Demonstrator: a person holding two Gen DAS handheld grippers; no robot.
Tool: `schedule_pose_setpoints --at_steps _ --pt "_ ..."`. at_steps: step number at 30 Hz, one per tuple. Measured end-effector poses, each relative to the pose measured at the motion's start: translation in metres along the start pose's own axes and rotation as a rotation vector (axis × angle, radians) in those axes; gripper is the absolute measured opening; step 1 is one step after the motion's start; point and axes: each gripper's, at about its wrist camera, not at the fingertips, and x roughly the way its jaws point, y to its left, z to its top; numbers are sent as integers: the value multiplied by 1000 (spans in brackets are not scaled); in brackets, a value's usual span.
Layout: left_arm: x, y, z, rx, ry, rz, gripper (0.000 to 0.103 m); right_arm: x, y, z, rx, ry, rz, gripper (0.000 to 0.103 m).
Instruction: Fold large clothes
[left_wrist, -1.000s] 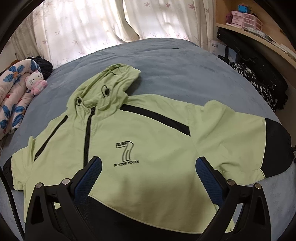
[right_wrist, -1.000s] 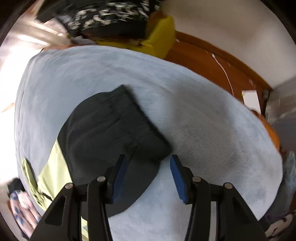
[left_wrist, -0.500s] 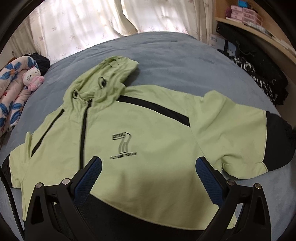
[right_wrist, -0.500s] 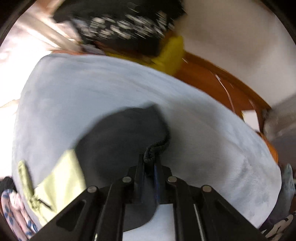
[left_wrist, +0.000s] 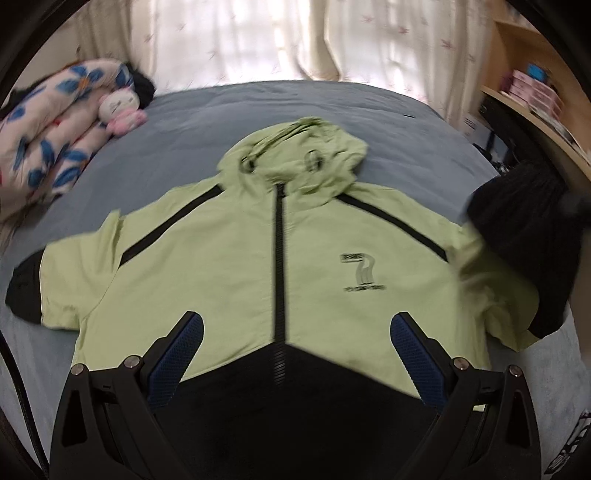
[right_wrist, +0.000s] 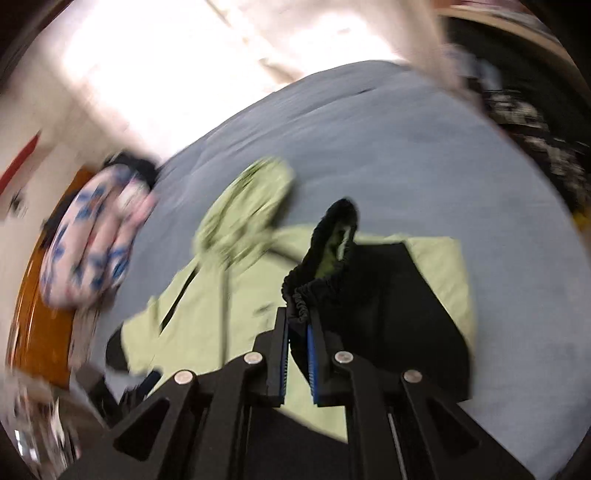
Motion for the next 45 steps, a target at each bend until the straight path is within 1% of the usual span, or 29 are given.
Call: schedule_pose_setpoints --at_steps 1,3,4,5,6,8,10,11,13,15,17,19,22,24,28,30,31,32,33,37,38,39,41,43,44,45 --pt "1 8 -2 -12 8 -10 101 18 11 -12 -17 31 8 10" --pt "5 19 -6 -26 26 -30 101 55 22 -29 -43 78 -4 15" --pt "9 23 -8 -25 41 -45 101 70 26 -41 -53 95 -4 19" --pt "12 25 -9 -22 52 -53 101 84 27 -52 -54 116 -1 29" --pt "15 26 -10 -17 65 -64 101 95 27 -64 -48 131 1 34" --pt "23 26 -11 -14 90 -100 101 106 23 -83 -24 141 15 35" --pt "31 24 -12 -23 114 -158 101 108 12 -97 36 132 53 36" --pt "36 23 -13 -31 127 -183 101 108 5 -103 69 123 60 36" --pt "48 17 -13 -52 154 -238 97 101 -9 -115 127 89 59 37" --pt "59 12 -15 -73 188 -294 84 93 -24 -126 178 54 44 37" --pt "73 5 -19 -104 246 -368 77 85 -39 -135 220 29 41 38" --pt "87 0 -24 -141 310 -430 77 80 -55 -147 266 15 45 39" --pt "104 -4 -31 -178 371 -474 77 77 -70 -160 326 10 87 40" --pt "115 -7 -35 -198 399 -470 77 78 -79 -166 353 14 109 40" --pt "124 -11 -34 -208 395 -461 77 85 -82 -170 354 11 138 40" --pt "127 -18 -28 -193 384 -465 77 86 -82 -171 344 8 140 40" --pt "126 -19 -26 -188 380 -480 72 87 -82 -172 340 8 140 40" --pt "126 -24 -23 -180 384 -515 52 88 -80 -171 336 7 140 40" --pt "129 -31 -22 -169 404 -520 48 87 -81 -172 330 6 138 40" --pt "138 -48 -20 -127 417 -464 49 85 -85 -174 327 2 145 40" --pt "142 -49 -20 -121 424 -449 53 84 -85 -175 328 1 148 40" --pt "144 -52 -21 -129 427 -449 57 84 -85 -175 326 1 150 40" --pt "143 -52 -20 -143 419 -462 62 83 -86 -177 322 1 149 40" --pt "141 -57 -19 -129 410 -446 61 84 -85 -177 315 1 142 40" --pt "139 -60 -18 -112 399 -419 38 84 -83 -177 309 0 135 40" --pt "136 -61 -18 -95 392 -404 27 84 -82 -177 302 -1 128 40"
